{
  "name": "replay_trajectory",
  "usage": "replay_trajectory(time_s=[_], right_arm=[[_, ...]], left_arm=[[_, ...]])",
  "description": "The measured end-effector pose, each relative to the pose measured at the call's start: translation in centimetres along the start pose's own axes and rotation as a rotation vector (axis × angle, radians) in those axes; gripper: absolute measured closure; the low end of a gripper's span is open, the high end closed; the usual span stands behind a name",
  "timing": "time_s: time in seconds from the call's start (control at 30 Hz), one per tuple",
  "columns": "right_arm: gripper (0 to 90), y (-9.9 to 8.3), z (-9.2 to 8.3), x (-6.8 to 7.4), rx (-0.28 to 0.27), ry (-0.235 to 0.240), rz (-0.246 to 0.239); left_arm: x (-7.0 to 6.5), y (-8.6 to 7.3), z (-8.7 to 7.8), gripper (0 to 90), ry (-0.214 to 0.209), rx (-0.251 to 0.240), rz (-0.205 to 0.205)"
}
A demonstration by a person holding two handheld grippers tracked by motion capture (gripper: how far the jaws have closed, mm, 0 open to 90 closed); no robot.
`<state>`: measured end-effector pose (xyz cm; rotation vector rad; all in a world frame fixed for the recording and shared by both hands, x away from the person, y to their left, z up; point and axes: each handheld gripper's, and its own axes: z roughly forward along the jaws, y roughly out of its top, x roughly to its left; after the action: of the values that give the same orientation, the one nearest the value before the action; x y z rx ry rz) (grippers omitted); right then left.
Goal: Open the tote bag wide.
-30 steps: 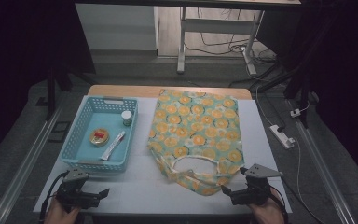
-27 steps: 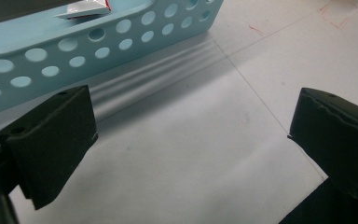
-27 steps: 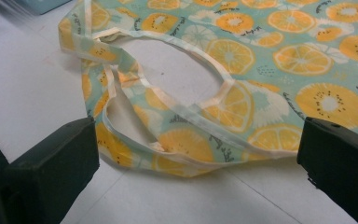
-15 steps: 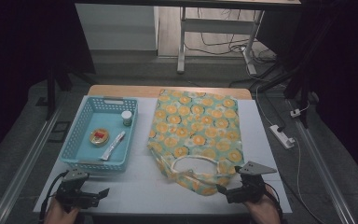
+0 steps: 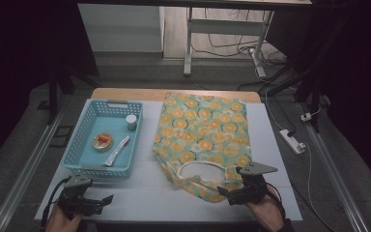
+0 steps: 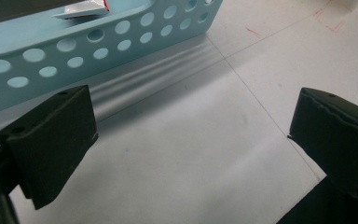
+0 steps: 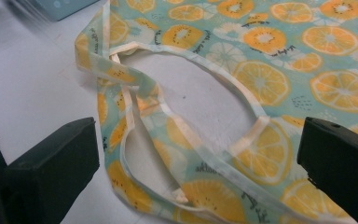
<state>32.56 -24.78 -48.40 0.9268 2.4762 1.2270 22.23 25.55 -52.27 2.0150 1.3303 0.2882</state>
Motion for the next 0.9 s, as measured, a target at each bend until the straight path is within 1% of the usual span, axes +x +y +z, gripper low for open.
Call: replay_trajectory(time_s=[0.07, 0.13, 0.27, 0.47, 0.63, 0.73, 0.9], right_arm=[[0.0, 0.2, 0.2, 0.0, 0.003, 0.005, -0.001], [0.0, 0.5, 0.5, 0.0, 0.009, 0.021, 0.006], [0.0, 1.0, 1.0, 0.1, 0.017, 0.025, -0.002], [0.0, 1.6, 1.9, 0.5, 0.030, 0.034, -0.031], [0.0, 1.9, 2.8, 0.8, 0.055, 0.033, -0.058], [0.0, 2.2, 3.4, 0.9, 0.069, 0.042, -0.059], [0.0, 2.7, 4.7, 1.0, 0.091, 0.052, -0.075]], left_arm=[[0.0, 0.0, 0.0, 0.7, 0.000, 0.001, 0.000], [0.0, 0.0, 0.0, 0.8, 0.001, 0.001, 0.000], [0.0, 0.0, 0.0, 0.8, -0.001, 0.002, 0.000], [0.0, 0.0, 0.0, 0.8, -0.002, 0.001, -0.002], [0.0, 0.0, 0.0, 0.8, -0.002, 0.001, -0.003], [0.0, 0.0, 0.0, 0.8, -0.003, 0.002, -0.003], [0.1, 0.0, 0.0, 0.8, -0.004, 0.000, -0.004]])
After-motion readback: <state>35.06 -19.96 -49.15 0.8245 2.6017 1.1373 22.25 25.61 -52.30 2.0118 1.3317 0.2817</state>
